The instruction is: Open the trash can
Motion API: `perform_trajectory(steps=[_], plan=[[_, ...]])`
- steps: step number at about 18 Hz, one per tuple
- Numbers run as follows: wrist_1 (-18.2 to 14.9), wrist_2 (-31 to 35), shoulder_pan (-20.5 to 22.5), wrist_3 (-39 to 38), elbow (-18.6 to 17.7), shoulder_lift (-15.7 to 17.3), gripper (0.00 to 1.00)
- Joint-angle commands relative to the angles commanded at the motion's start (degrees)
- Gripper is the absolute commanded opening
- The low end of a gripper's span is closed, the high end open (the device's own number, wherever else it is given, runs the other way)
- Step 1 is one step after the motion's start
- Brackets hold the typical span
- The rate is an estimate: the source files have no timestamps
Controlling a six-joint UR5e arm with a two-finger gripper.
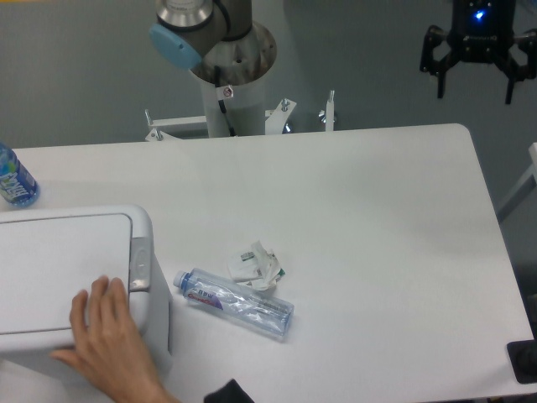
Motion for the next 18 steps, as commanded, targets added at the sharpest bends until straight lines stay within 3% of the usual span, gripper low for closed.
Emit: perform_trajectory(steps=[8, 14, 18], plan=[[-0.4, -0.1, -0.2, -2.0, -0.1, 0.4, 1.00], [0.3, -0.3, -4.6, -13.9, 0.7, -0.1, 1.00], [5.2, -0.4, -11.1, -30.5, 0.7, -1.1, 1.00]])
